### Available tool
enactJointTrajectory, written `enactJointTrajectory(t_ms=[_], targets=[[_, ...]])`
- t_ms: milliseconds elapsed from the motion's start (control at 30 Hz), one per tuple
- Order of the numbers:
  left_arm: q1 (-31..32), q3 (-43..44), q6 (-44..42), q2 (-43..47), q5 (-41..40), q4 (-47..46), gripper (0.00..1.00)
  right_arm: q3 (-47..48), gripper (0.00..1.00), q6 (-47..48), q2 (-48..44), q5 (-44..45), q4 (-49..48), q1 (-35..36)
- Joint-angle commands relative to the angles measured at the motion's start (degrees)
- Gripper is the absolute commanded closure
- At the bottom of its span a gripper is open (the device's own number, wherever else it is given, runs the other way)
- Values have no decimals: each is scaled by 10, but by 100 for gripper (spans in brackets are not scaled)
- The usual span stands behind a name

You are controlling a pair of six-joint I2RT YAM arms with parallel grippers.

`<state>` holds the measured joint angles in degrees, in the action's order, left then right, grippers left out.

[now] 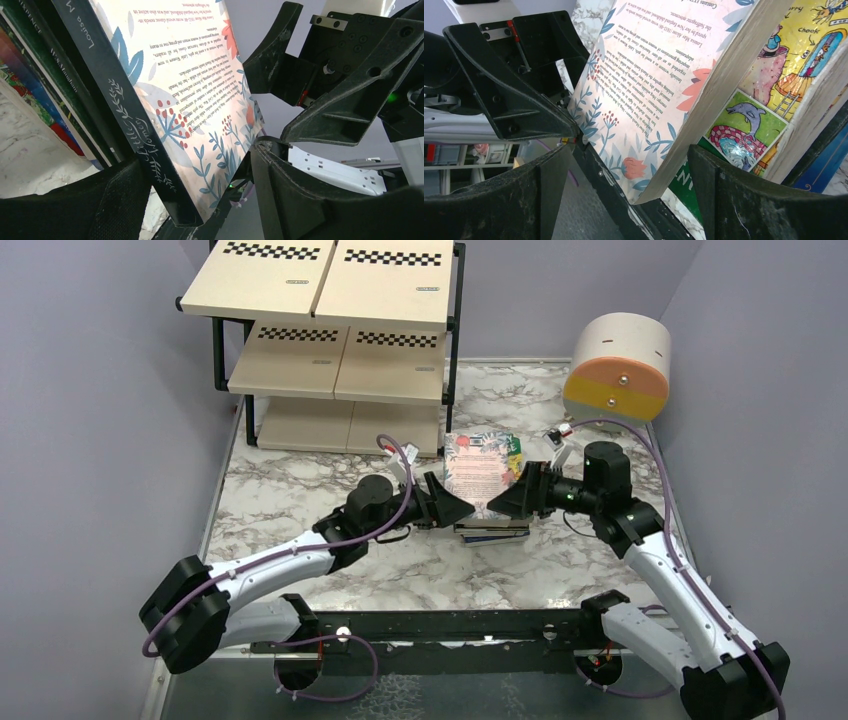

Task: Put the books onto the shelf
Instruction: Pick up the book from the center of the board.

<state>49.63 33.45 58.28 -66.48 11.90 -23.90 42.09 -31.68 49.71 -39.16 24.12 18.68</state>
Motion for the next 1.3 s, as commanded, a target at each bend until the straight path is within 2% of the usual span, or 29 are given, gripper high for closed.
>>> enactJointTrajectory(t_ms=[0,433,500,633,733,900,1100,1267], targets=[[3,-18,17,28,-2,-25,39,-7,15,-12,8,17,-31,16],[3,-58,32,55,4,-25,35,-10,15,-17,16,31,-42,28],[4,-60,33,59,1,-26,39,-10,15,-16,16,32,-41,29],[4,-59,32,65,-2,-26,59,-10,15,-14,16,38,-37,29],[4,-57,30,66,-4,-26,69,-6,15,-10,14,44,-32,29],[4,-56,30,75,-15,-27,100,6,15,4,10,59,-11,29],[3,-56,32,127,-49,-21,100,60,14,46,8,119,43,29],[2,-22,32,165,-59,49,100,116,13,87,11,178,80,29]])
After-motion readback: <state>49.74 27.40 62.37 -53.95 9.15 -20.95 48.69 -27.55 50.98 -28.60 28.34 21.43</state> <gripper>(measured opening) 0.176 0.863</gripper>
